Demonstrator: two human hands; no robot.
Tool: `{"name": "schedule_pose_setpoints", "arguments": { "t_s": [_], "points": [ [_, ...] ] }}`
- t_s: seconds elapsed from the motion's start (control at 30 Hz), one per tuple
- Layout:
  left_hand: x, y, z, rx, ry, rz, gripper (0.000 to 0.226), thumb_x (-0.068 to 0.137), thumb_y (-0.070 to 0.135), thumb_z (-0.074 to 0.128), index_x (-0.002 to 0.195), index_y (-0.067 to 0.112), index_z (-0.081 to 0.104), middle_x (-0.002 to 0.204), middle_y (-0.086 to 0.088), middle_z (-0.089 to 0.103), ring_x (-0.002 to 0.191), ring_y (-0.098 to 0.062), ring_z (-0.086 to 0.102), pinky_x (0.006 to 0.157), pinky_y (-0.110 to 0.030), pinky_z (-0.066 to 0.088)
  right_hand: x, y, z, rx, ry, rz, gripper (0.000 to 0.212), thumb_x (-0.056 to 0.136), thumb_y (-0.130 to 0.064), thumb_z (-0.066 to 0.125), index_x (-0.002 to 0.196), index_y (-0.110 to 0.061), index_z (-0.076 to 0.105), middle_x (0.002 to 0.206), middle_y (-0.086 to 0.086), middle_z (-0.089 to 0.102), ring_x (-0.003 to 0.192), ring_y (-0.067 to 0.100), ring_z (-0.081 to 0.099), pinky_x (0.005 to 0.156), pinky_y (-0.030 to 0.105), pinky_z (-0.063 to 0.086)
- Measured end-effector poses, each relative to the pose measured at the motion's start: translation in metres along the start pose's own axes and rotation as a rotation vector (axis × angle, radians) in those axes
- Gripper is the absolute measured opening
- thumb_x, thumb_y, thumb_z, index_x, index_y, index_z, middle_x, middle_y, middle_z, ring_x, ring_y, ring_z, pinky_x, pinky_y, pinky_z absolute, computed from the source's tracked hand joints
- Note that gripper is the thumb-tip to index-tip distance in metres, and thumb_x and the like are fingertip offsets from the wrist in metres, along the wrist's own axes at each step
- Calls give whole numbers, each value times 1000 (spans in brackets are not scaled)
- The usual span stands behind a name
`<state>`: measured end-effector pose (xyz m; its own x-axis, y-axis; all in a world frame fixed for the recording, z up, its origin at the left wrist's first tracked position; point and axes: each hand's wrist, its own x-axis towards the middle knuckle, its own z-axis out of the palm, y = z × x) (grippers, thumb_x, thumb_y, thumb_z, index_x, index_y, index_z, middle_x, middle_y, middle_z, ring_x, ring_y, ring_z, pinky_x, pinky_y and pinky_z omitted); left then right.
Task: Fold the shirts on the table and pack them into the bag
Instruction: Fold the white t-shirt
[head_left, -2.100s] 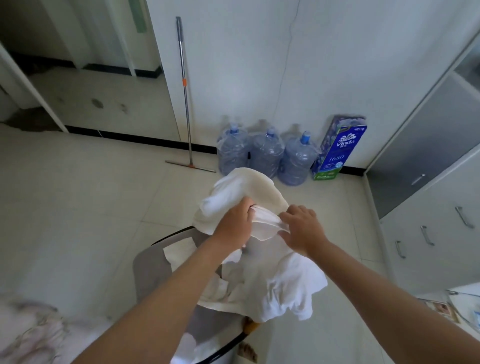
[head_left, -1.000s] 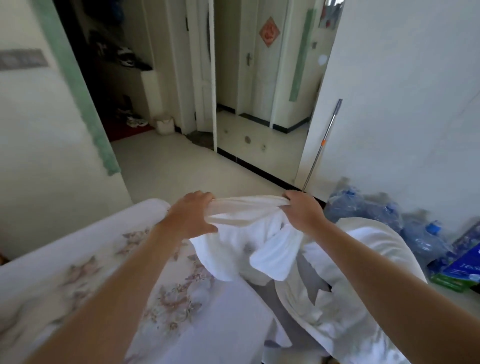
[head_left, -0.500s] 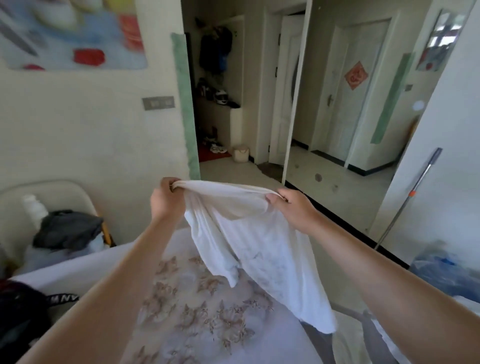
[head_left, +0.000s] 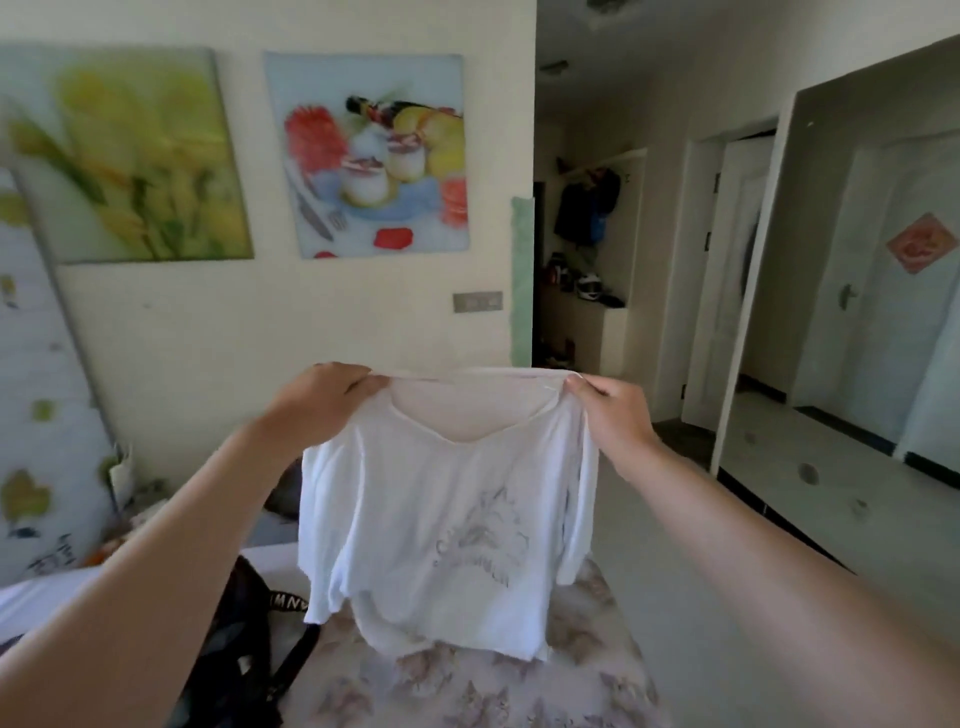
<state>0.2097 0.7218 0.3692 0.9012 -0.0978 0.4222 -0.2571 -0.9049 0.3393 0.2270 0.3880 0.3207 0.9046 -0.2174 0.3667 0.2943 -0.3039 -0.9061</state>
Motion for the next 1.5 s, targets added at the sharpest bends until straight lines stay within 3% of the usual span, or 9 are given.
{"name": "schedule_pose_setpoints", "arguments": {
  "t_s": [0.2, 0.37, 0.47, 0.63, 0.73, 0.83, 1.2, 1.37, 1.5],
  "points": [
    [-8, -25, -54, -119, 304, 58, 22, 103, 18, 46, 112, 18, 66, 98, -11, 69, 87, -26, 58, 75, -30, 38, -8, -56, 19, -18, -6, -252, 43, 102, -33, 51, 83, 5, 60, 70, -1, 51, 62, 8, 44, 63, 30, 36],
    [-15, -52, -79, -106, 410, 45, 17, 103, 19, 44, 107, 8, 56, 93, -17, 63, 86, -34, 56, 69, -34, 32, -14, -95, 53, 45, -210, -137, 54, 101, -43, 50, 82, 8, 54, 68, 21, 47, 67, 19, 48, 68, 31, 35],
    [-15, -85, -72, -154, 307, -39, 28, 103, 26, 47, 88, 5, 59, 86, -13, 62, 86, -34, 57, 68, -34, 33, -20, -91, 72, 123, -379, -7, 34, 101, -29, 53, 87, -3, 70, 77, 5, 72, 72, 21, 69, 64, 21, 49],
    [-27, -137, -19, -124, -118, -191, 50, 104, 46, 37, 95, 6, 67, 103, -15, 66, 102, -33, 59, 79, -33, 38, -29, -38, 107, -336, -425, 40, 20, 87, -14, 67, 69, -10, 59, 63, -3, 56, 65, 16, 54, 57, 28, 33],
    [-40, -169, 22, -150, -357, -166, 52, 78, 74, 53, 71, 22, 57, 73, 4, 59, 73, -20, 58, 67, -31, 40, -37, 8, 125, -551, -414, 80, 23, 90, -25, 69, 71, -11, 68, 62, -4, 57, 61, 11, 52, 53, 27, 30],
    [-50, -194, 59, -129, -513, -77, 43, 69, 53, 81, 72, 25, 50, 70, 10, 51, 65, -10, 47, 59, -21, 35, -41, 56, 135, -593, -417, 160, 30, 90, -33, 71, 67, -15, 66, 62, -3, 57, 60, 12, 51, 55, 29, 31],
    [-27, -250, 204, 172, -403, -194, 29, 102, 22, 40, 112, 24, 67, 114, 0, 63, 99, -26, 64, 70, -34, 49, -13, 194, 198, -783, -439, 403, 47, 90, -40, 63, 53, -12, 58, 49, 0, 60, 52, 23, 63, 54, 26, 46],
    [3, -260, 261, -294, -259, -524, 25, 101, 22, 39, 123, 13, 50, 117, -9, 65, 100, -30, 63, 84, -41, 53, 19, 225, 246, -605, -288, 374, 22, 97, -29, 53, 101, -18, 72, 113, 5, 74, 106, 26, 67, 87, 29, 50],
    [-14, -268, 301, -251, -435, -441, 78, 100, 14, 49, 157, 29, -2, 165, -1, 2, 151, -23, 6, 120, -36, 16, 0, 255, 266, -573, -591, 381, 89, 96, -22, 61, 159, -30, -1, 166, -3, 14, 145, 21, 32, 109, 30, 33]
  ]
}}
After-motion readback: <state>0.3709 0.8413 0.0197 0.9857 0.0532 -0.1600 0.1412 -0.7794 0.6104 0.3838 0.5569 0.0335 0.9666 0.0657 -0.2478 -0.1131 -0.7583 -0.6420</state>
